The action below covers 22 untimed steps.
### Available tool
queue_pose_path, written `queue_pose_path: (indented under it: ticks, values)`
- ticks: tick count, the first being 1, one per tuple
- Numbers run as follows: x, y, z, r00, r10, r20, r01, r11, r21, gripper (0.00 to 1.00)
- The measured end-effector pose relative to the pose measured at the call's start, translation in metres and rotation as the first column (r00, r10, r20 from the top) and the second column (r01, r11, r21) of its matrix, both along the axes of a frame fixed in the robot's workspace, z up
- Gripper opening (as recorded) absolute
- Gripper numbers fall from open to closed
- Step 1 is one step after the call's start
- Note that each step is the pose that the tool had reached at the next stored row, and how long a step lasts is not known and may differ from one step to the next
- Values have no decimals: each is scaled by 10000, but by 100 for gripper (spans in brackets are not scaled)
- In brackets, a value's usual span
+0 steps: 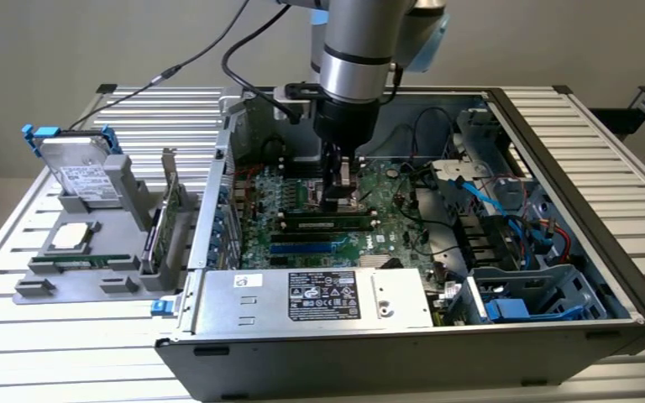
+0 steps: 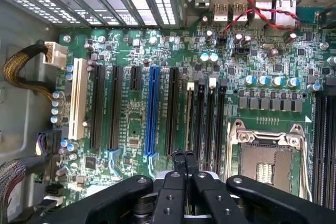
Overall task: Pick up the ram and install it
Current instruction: 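Press down the ram until it locks into place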
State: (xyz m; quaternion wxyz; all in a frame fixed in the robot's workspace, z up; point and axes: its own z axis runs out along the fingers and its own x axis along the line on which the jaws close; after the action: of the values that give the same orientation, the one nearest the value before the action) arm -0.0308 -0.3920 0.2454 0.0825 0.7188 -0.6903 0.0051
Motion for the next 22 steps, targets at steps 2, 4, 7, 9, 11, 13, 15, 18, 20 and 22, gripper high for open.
queue_pose_path:
  ticks: [2, 4, 7, 9, 11, 13, 15, 18, 20, 22]
  values:
    - [22, 0, 3, 10000, 22, 3, -22, 10000, 2, 10]
    - [38, 0, 4, 10000, 47, 16, -47, 10000, 0, 10]
    - [54, 0, 5, 9999, 86, 98, -86, 10000, -3, 10]
    - [59, 0, 5, 9997, 119, 217, -118, 9999, -4, 10]
    - [60, 0, 5, 9991, 142, 392, -142, 9999, -5, 10]
    - [59, 0, 4, 9985, 143, 521, -143, 9999, -5, 10]
    - [59, 0, 4, 9985, 143, 522, -143, 9999, -6, 10]
    - [59, 0, 4, 9985, 143, 521, -143, 9999, -6, 10]
    - [59, 0, 4, 9985, 143, 521, -143, 9999, -7, 10]
    - [58, 0, 4, 9985, 143, 521, -143, 9999, -7, 10]
